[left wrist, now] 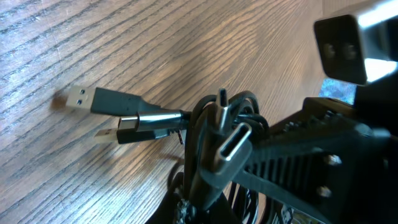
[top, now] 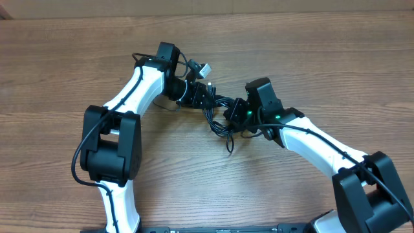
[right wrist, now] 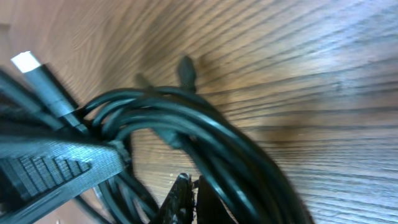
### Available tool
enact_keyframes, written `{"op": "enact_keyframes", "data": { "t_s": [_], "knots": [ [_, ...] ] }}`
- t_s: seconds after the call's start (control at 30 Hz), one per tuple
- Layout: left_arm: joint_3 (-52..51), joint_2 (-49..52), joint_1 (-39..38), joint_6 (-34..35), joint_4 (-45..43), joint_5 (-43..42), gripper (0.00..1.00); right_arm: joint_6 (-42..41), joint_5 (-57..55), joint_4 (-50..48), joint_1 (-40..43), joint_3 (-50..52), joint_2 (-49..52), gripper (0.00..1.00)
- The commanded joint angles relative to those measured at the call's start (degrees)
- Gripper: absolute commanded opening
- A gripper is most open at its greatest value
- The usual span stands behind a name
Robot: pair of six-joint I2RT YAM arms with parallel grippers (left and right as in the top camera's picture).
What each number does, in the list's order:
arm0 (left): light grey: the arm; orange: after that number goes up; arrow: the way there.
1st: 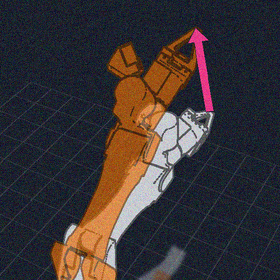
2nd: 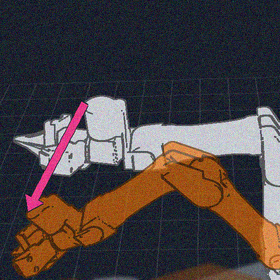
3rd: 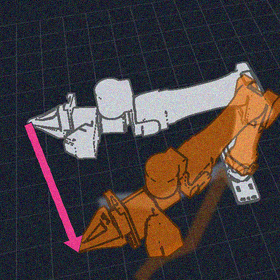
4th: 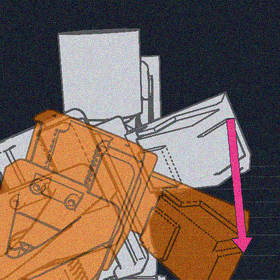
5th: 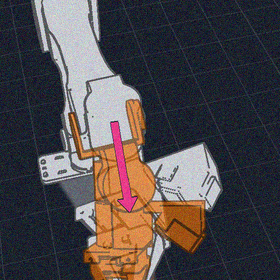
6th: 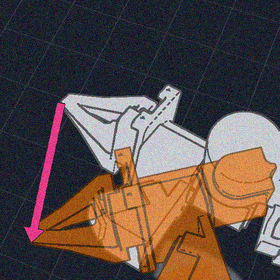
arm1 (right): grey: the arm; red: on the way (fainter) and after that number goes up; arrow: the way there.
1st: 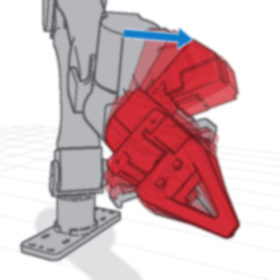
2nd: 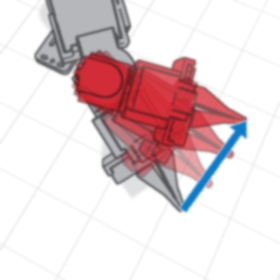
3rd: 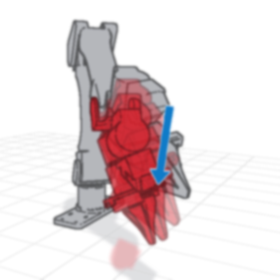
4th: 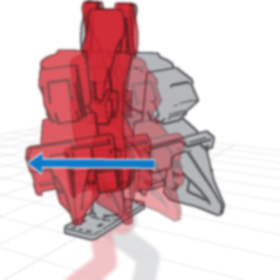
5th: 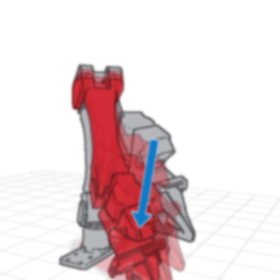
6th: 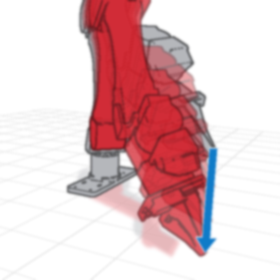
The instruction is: Untangle cables
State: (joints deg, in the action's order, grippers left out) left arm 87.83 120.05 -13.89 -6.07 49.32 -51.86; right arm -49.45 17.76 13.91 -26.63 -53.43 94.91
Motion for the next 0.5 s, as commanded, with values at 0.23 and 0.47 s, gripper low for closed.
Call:
{"op": "enact_keyframes", "data": {
  "t_s": [0.23, 0.47],
  "knots": [
    [1.5, -1.3, -0.4, 0.5, -0.3, -1.5, 0.04, 6.5, 6.5, 6.4, 5.9, -3.3, -11.6, 0.04],
    [1.5, -1.3, -0.4, 3.5, -0.8, -1.6, 0.04, 5.6, 6.4, 13.6, 10.6, -3.2, -12.3, 0.04]
  ]
}}
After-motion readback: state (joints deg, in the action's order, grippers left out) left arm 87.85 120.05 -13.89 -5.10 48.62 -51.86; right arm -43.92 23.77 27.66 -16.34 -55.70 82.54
